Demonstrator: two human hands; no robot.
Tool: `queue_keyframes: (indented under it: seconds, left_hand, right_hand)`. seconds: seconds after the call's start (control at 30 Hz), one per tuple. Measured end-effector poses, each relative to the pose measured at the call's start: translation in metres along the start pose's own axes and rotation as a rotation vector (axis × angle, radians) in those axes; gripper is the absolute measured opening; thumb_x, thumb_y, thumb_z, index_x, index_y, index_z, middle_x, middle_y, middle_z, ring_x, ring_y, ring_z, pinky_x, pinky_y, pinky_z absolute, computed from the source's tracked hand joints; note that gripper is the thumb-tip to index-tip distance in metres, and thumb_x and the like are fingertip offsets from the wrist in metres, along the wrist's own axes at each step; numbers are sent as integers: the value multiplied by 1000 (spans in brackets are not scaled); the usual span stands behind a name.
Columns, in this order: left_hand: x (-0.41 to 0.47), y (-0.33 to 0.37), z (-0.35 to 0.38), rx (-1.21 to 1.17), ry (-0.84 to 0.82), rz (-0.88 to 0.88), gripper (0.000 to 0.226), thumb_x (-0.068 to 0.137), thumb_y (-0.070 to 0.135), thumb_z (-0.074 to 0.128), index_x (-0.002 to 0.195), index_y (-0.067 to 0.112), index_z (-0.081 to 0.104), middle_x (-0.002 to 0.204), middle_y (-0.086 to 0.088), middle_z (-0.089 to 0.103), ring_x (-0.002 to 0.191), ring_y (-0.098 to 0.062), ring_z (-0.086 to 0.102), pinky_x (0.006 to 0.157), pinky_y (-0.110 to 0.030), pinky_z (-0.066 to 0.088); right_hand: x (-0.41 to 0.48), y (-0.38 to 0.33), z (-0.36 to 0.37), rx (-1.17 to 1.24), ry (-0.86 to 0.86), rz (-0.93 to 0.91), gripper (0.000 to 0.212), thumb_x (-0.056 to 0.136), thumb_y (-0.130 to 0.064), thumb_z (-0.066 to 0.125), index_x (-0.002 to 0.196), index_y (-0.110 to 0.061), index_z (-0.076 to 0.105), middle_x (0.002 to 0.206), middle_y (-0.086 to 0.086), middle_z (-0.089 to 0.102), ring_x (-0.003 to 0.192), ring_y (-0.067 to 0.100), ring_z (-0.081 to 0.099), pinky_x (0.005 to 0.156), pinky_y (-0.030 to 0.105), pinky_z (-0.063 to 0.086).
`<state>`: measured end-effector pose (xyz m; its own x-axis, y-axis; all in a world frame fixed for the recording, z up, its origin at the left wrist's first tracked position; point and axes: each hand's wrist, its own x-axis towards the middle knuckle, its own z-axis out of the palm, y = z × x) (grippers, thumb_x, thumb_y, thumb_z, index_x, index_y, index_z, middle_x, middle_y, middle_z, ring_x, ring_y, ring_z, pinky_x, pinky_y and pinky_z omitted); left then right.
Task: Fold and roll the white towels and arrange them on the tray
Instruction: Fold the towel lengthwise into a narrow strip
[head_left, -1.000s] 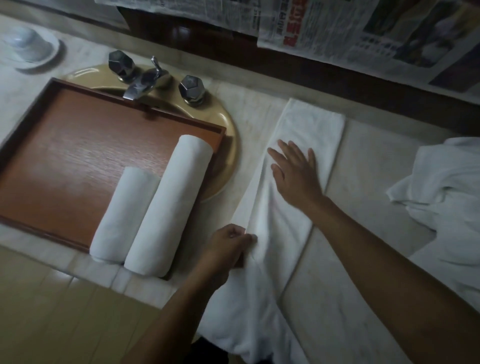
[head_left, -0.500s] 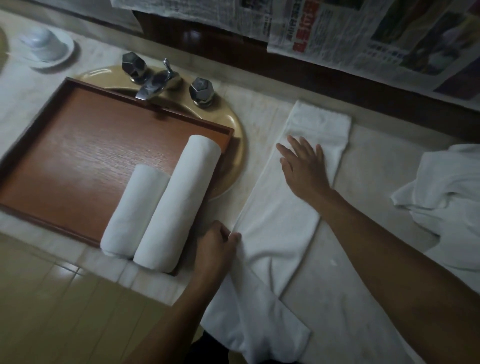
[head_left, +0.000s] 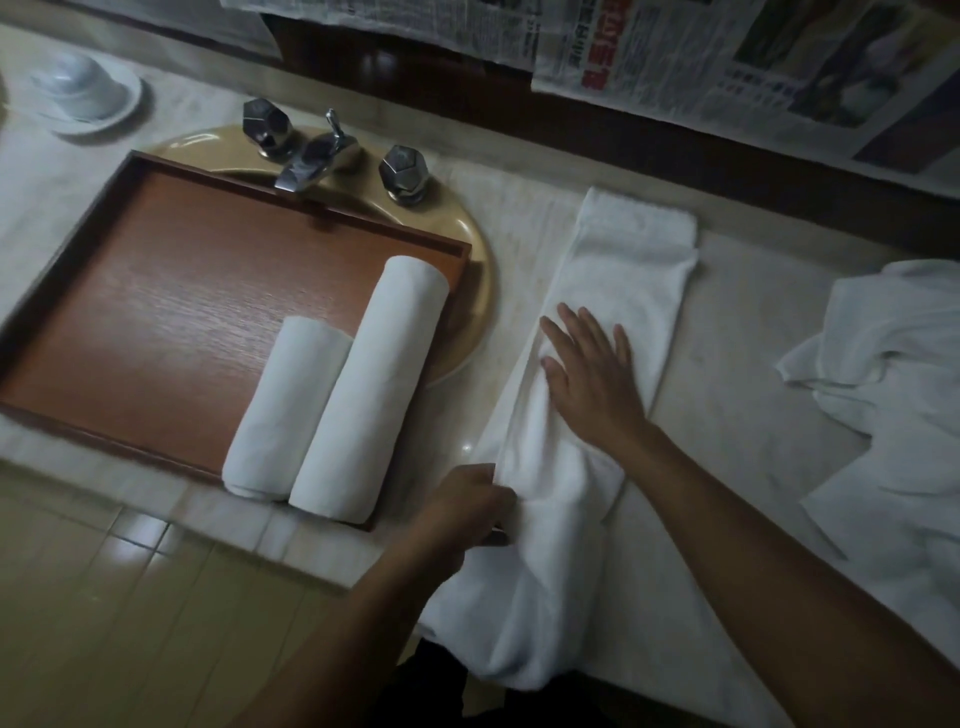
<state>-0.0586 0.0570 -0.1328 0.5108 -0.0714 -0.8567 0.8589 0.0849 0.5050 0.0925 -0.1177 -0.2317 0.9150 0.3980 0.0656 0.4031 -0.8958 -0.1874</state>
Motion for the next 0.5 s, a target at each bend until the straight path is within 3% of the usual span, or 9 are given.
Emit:
queue_keyframes:
  seconds: [0.07, 0.17, 0.23, 0.33, 0.5]
  left_hand:
    - [-2, -8, -2, 77, 49, 75, 29, 93, -8, 52, 111, 5, 71, 103, -15, 74, 92, -29, 72, 72, -39, 64]
    - [-1, -22, -11, 142, 117, 112, 14, 94, -2, 47, 99, 2, 60, 94, -14, 63, 81, -29, 65, 58, -35, 59]
    - [3, -33, -18, 352, 238, 192, 9, 92, 8, 50, 95, 0, 53, 87, -16, 61, 72, -30, 63, 52, -34, 56]
    - [3, -44, -27, 653, 362, 280, 14, 85, 23, 61, 85, 10, 56, 75, -8, 68, 66, -25, 68, 60, -41, 56]
    - [8, -49, -33, 643, 396, 262, 13, 81, 28, 68, 80, 17, 60, 70, -1, 71, 62, -18, 70, 61, -35, 59]
  right_hand:
    - [0, 3, 0, -1, 0, -10, 52, 107, -44, 33, 157, -30, 36, 168, -3, 27, 156, 20, 19, 124, 56, 16]
    - [-1, 2, 0, 10, 17, -13, 51, 107, -42, 35, 156, -30, 37, 167, -3, 28, 156, 20, 20, 124, 56, 16]
    - [-2, 0, -1, 9, 23, -16, 50, 108, -42, 36, 156, -29, 37, 167, -3, 29, 156, 19, 20, 124, 55, 16]
    - [-3, 0, -2, -13, 21, -21, 50, 108, -42, 35, 156, -30, 36, 167, -3, 28, 156, 19, 20, 124, 55, 17]
    - [-1, 1, 0, -6, -24, -17, 52, 108, -44, 31, 157, -30, 34, 168, -3, 26, 157, 21, 17, 123, 60, 18]
